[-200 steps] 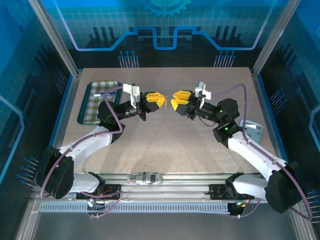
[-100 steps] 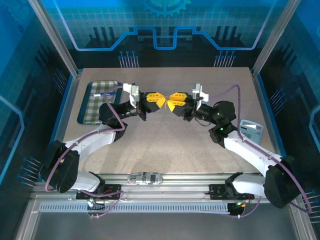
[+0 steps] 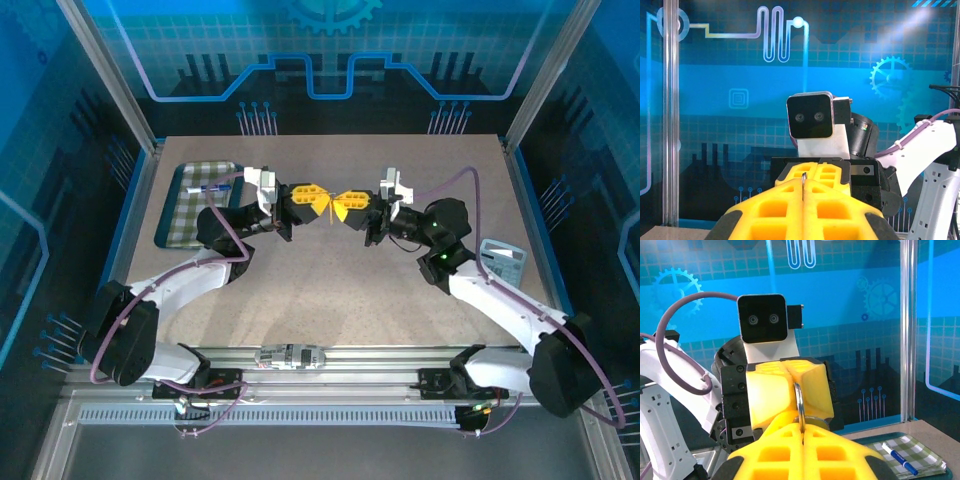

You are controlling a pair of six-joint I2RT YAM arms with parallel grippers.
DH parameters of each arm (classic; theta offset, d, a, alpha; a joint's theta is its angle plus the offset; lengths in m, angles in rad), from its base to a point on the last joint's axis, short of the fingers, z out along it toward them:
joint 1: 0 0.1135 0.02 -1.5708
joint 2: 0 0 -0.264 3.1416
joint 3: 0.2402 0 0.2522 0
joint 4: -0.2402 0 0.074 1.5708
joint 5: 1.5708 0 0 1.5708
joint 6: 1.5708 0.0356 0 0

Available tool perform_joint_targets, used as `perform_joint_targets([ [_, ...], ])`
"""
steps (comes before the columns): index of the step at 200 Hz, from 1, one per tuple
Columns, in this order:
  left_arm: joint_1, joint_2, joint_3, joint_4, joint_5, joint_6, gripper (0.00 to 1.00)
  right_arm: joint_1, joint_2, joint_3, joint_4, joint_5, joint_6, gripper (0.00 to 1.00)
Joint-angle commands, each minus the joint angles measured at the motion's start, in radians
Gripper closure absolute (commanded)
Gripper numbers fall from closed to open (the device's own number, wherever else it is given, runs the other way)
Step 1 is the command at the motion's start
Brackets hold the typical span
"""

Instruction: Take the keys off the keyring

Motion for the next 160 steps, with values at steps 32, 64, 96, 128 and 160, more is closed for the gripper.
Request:
perform_joint_targets([
  [32,0.012,-0.031,-0.023,0.027,0.012,-0.027,0.82,-0.007,-0.066,0.079,-0.226,0.012,-0.146,1.00],
  [64,0.092,-0.088,-0.044,-0.039,0.003,-0.070,0.77,-0.009,-0.091,0.221,-0.657,0.031,-0.367,1.00],
  [96,0.131,-0.218,-0.023,-0.437,0.019,0.116,0.71,-0.003,-0.046,0.417,-1.164,0.117,-0.599,1.00],
  [128,0.131,-0.310,0.074,-0.958,0.009,0.407,0.61,0.045,0.046,0.585,-1.502,0.262,-0.756,1.00],
  [160,0.113,-0.304,0.213,-1.397,0.067,0.669,0.60,0.116,0.124,0.692,-1.686,0.390,-0.864,1.00],
])
